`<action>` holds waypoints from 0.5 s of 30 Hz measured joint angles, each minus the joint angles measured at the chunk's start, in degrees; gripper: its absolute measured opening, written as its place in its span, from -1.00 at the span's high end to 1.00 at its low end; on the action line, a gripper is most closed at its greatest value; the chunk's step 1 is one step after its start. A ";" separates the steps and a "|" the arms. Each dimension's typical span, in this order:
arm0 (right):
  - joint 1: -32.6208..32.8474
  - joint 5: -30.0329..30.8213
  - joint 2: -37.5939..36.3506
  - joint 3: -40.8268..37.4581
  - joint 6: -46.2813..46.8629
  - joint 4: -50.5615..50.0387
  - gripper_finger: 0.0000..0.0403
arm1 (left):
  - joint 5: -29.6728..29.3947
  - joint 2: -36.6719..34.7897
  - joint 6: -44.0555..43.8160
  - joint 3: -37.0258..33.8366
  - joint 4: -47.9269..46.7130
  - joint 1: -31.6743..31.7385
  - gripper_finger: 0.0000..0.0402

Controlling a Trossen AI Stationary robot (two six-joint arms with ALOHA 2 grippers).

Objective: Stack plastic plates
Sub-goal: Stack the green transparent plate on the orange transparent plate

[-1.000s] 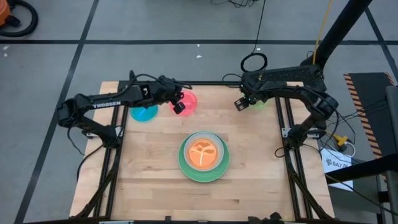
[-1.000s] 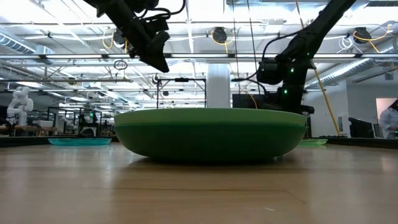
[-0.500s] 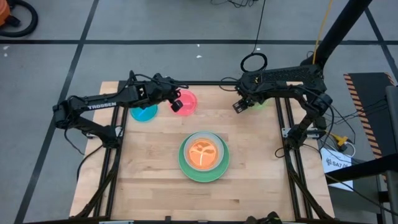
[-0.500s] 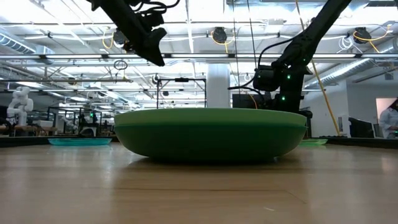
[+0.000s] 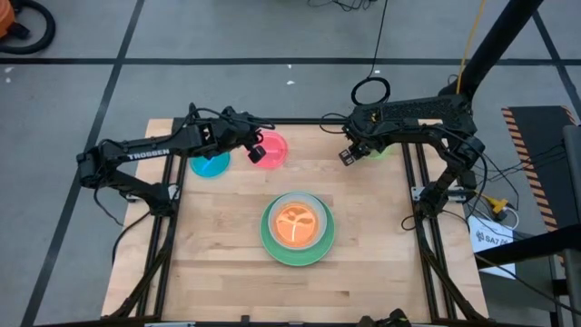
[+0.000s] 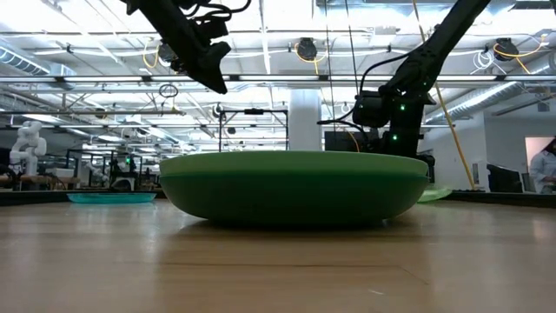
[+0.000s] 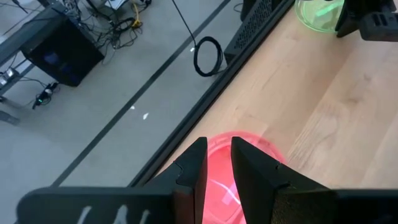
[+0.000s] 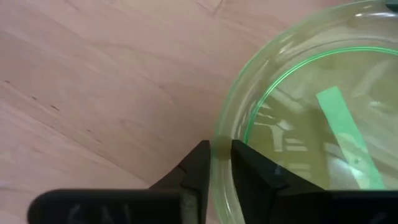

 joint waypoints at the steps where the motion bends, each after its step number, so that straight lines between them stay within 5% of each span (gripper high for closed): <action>1: 0.00 0.01 0.00 0.00 -0.01 0.03 0.75 | 0.00 0.00 -0.03 0.00 -0.03 0.00 0.60; 15: 0.00 0.13 0.02 -0.02 -1.42 0.02 0.93 | -0.02 0.00 0.02 0.00 -0.36 0.00 0.60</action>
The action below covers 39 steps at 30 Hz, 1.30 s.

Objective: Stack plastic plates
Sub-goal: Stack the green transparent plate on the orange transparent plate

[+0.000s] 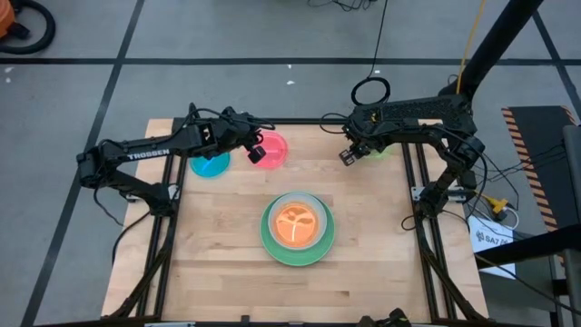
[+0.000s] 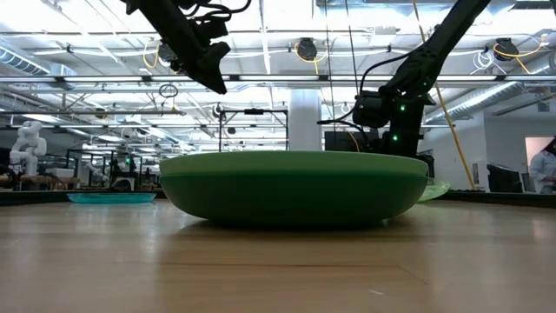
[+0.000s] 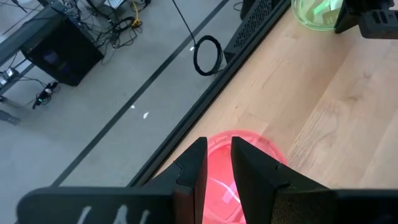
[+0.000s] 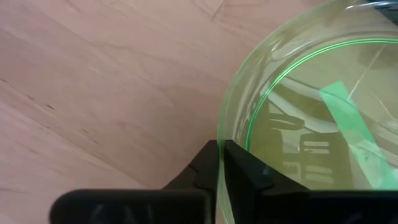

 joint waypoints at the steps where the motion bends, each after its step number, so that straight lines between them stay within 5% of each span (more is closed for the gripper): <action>1: 0.00 0.00 0.00 0.00 -0.03 0.00 0.93 | 0.00 0.00 0.00 0.00 0.00 0.00 0.60; 30: 10.58 3.17 0.05 10.36 -3.41 -11.49 0.98 | -0.15 0.02 0.56 0.00 -0.25 0.00 0.60; 39: 14.42 3.15 0.02 13.00 -3.14 -14.21 0.99 | -7.28 -0.98 -0.55 -0.04 -4.61 -0.17 0.60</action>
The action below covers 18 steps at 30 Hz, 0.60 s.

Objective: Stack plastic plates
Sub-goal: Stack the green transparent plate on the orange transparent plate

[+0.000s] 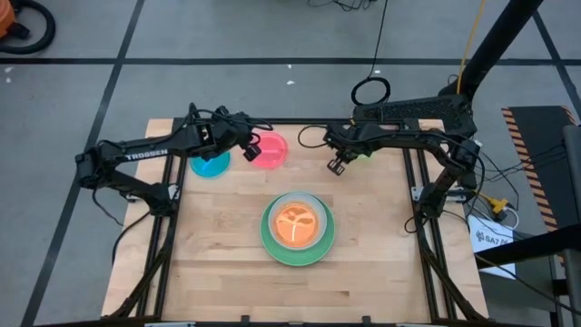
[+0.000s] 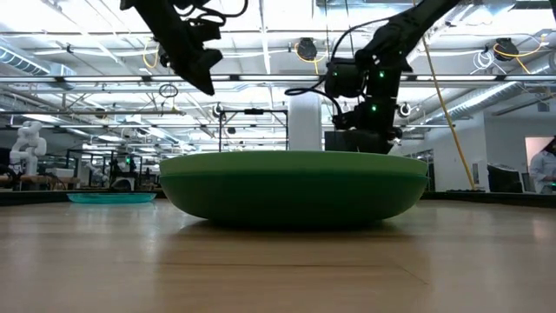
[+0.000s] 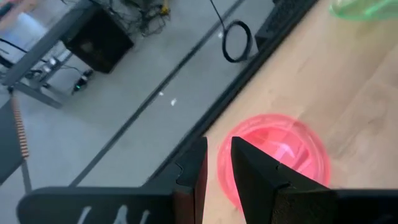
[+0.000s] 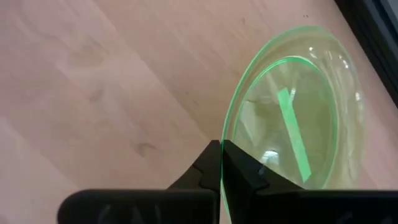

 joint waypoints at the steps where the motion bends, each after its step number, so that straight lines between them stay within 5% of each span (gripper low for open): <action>1: 0.37 0.02 0.00 0.43 -0.03 -0.42 0.99 | -0.69 -0.47 -0.36 0.00 0.16 -0.26 0.60; 18: 11.25 0.17 -0.02 13.29 -2.17 -3.51 1.00 | -4.21 -24.88 -2.35 -11.43 2.71 -6.08 0.60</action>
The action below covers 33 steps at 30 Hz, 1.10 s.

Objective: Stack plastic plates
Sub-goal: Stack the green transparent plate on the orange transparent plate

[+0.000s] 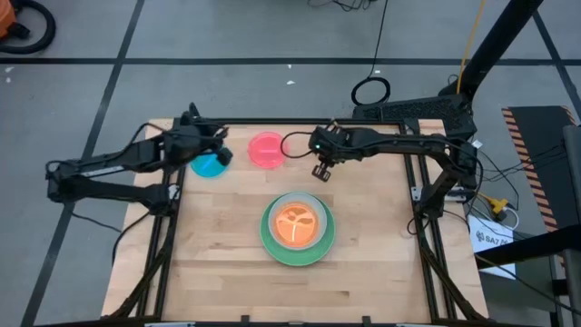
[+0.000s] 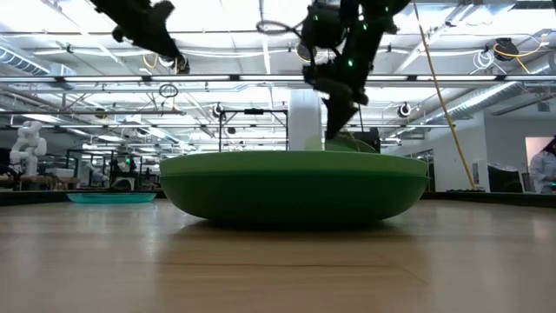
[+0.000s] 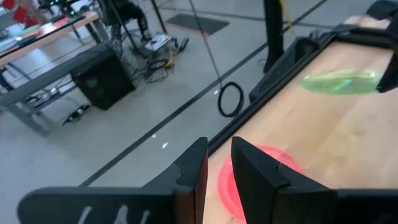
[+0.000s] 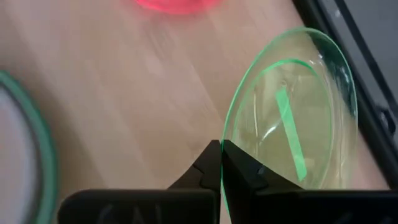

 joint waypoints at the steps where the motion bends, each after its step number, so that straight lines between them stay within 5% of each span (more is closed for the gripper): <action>1: 0.99 -0.05 0.00 0.76 -0.68 0.00 1.00 | 0.00 -1.29 -0.02 -0.53 -0.15 -0.43 0.60; 15: 21.55 -0.63 -0.04 4.37 -10.61 5.46 1.00 | 0.04 -7.86 -1.64 -2.62 -0.59 -6.35 0.60; 20: 28.07 -5.60 -0.02 4.37 -9.72 7.52 1.00 | 0.07 -7.84 -2.26 -2.62 -0.70 -7.97 0.60; 33: 35.26 -9.18 2.61 4.37 -3.47 12.14 1.00 | 0.15 -7.78 -6.71 -2.62 -2.08 -14.85 0.60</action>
